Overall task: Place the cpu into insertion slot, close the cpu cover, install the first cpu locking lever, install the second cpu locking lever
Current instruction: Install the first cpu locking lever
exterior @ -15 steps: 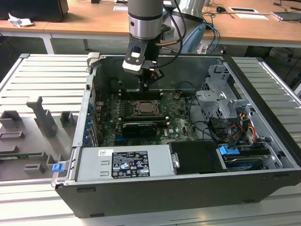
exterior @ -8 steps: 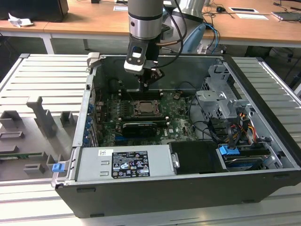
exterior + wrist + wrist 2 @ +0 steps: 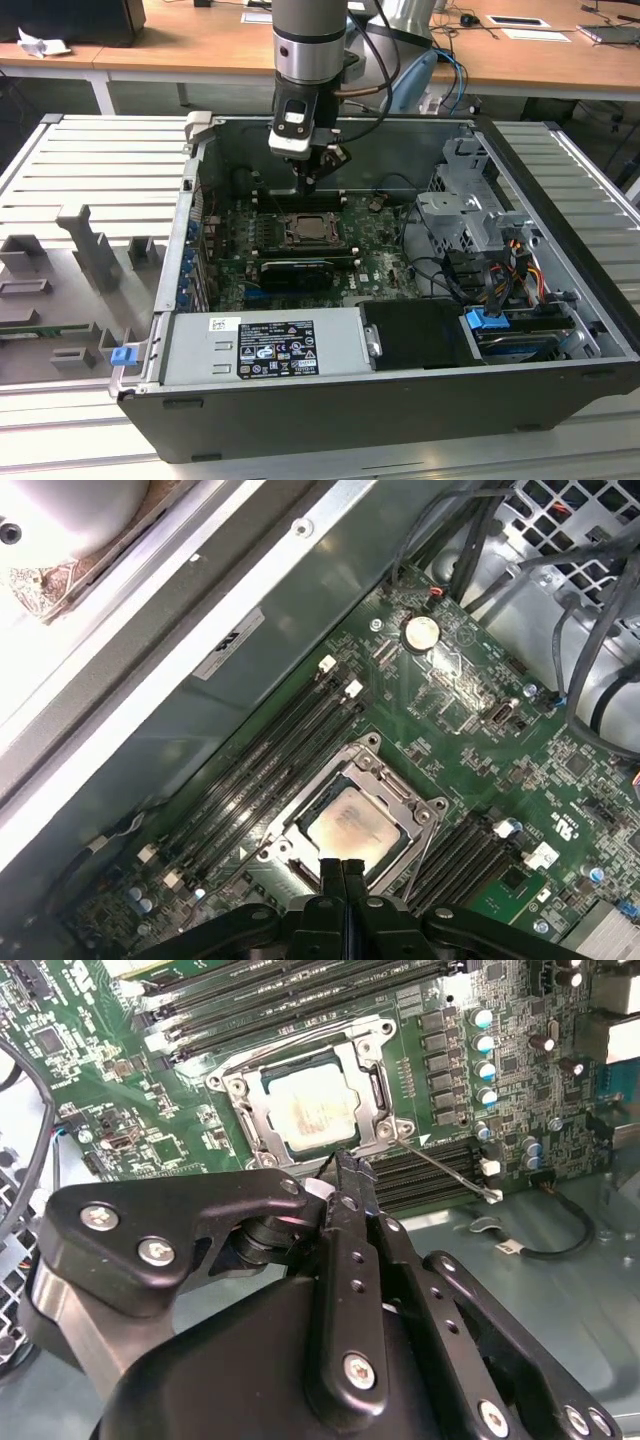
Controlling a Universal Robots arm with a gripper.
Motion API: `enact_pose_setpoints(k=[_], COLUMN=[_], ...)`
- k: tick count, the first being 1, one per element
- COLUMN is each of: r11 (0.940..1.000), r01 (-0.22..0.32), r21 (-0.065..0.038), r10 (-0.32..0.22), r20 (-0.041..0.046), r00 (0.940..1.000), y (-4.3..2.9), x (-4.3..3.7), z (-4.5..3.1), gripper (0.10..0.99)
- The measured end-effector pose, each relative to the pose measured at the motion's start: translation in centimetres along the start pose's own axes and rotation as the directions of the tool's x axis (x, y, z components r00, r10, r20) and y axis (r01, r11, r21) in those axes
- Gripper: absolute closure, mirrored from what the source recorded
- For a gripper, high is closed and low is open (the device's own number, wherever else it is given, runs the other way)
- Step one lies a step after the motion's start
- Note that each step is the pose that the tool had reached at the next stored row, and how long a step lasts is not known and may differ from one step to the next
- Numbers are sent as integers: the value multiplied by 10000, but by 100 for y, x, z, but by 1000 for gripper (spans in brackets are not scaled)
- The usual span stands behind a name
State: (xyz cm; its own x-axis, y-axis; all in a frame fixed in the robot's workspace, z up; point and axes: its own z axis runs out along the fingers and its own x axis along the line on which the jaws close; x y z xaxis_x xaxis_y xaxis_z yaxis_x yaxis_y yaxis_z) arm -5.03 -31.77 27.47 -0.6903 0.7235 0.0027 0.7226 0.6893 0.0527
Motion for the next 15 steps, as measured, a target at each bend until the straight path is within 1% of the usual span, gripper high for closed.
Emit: enact_pose_setpoints(k=[6,9,15], r11=[9992,9978,9947], r01=[400,667,1030], r21=[1,1,0], r10=[-400,-667,-1030], r20=[-21,-35,-54], r00=[9992,9978,9947], y=[0,0,0], x=[0,0,0], z=[0,0,0], gripper=[980,980,980])
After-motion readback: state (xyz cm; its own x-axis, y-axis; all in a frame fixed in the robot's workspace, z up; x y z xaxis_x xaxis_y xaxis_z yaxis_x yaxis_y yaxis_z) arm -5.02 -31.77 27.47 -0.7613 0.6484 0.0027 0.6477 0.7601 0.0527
